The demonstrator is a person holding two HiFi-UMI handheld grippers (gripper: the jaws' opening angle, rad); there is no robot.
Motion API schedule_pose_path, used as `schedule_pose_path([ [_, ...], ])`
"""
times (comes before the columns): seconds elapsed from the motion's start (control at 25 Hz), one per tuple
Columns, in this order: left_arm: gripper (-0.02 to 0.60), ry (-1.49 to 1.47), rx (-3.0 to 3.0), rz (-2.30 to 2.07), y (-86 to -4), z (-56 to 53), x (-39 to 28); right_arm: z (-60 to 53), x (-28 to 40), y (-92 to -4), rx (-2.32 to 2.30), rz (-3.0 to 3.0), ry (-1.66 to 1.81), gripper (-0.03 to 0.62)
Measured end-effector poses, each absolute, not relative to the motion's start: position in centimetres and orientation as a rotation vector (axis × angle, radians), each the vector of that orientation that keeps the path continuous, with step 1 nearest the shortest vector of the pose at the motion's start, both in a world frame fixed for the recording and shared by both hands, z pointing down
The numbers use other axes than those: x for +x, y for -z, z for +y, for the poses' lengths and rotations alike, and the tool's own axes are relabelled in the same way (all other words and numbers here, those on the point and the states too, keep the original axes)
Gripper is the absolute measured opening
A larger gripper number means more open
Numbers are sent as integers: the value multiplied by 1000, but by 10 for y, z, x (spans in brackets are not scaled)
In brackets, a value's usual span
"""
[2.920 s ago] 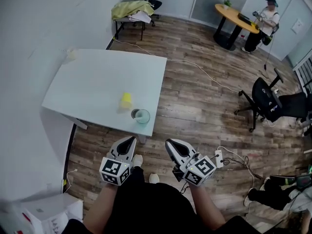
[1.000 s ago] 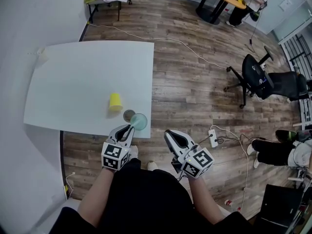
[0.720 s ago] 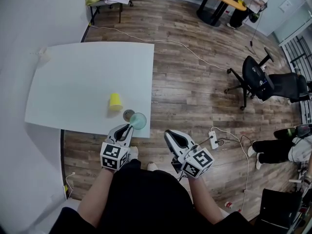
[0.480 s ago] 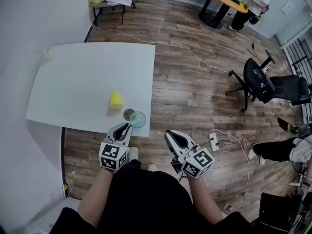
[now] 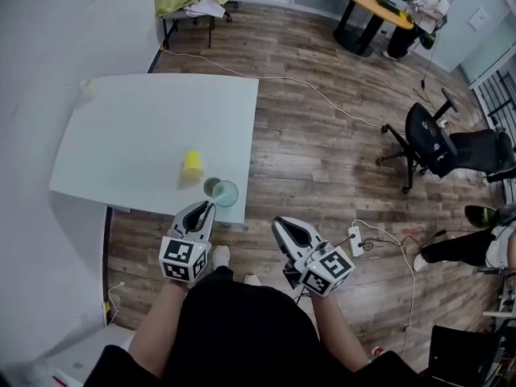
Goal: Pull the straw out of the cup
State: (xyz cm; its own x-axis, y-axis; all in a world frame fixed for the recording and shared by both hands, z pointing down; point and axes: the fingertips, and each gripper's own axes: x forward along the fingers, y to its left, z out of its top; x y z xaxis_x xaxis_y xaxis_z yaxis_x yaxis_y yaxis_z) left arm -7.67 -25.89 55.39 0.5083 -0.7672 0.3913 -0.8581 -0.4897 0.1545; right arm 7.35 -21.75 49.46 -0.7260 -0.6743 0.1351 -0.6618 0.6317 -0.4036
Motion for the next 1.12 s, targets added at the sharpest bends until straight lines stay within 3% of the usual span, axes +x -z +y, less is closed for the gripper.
schedule_pose_path([
  [1.12,52,-209,2412,-1651,-479,-161,-61,-134,115,-479,-965,2833,638,23],
])
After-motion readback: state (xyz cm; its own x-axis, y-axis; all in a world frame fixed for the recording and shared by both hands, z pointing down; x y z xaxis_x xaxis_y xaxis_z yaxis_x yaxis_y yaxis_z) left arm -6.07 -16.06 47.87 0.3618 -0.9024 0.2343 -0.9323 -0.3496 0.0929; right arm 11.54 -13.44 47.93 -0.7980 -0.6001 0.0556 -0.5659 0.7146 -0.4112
